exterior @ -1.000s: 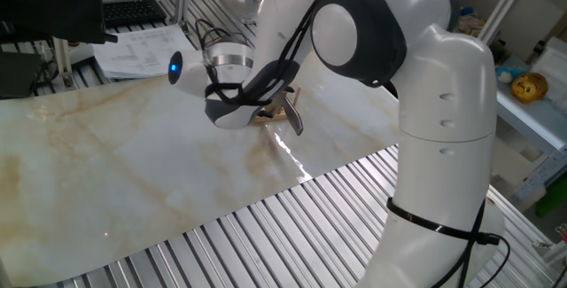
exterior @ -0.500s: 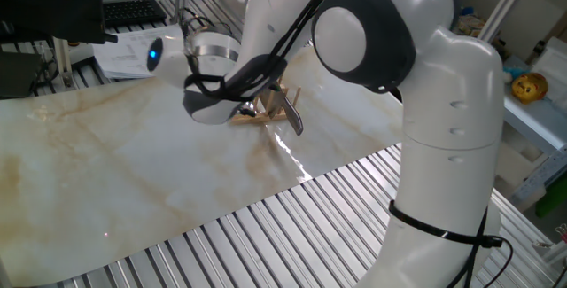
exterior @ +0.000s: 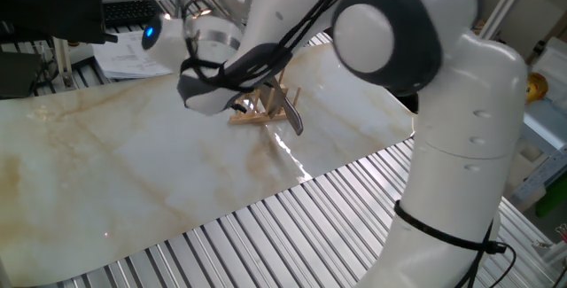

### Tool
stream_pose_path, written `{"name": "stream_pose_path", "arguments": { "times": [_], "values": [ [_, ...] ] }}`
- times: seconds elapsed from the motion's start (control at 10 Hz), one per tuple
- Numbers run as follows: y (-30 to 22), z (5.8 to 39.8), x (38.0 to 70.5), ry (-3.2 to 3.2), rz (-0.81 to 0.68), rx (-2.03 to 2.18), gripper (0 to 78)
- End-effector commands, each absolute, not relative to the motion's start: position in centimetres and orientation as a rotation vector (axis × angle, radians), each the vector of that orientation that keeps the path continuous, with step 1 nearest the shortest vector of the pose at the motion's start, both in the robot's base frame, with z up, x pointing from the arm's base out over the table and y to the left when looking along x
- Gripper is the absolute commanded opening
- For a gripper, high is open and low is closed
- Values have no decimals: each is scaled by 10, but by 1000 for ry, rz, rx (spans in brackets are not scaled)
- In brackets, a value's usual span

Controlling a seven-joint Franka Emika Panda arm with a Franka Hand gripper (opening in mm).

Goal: Put the knife on the knife rack

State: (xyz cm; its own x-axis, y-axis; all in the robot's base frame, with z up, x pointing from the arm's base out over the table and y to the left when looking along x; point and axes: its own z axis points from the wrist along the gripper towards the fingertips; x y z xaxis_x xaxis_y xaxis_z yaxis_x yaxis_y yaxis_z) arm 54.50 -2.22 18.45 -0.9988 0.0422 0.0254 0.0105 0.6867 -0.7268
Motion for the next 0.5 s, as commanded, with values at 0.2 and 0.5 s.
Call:
{"name": "stream_pose_path", "arguments": {
  "times": [0.2,0.5],
  "values": [
    [-29,243,554,-3021,550,177,775],
    [-30,248,550,-3065,340,203,775]
  ]
}}
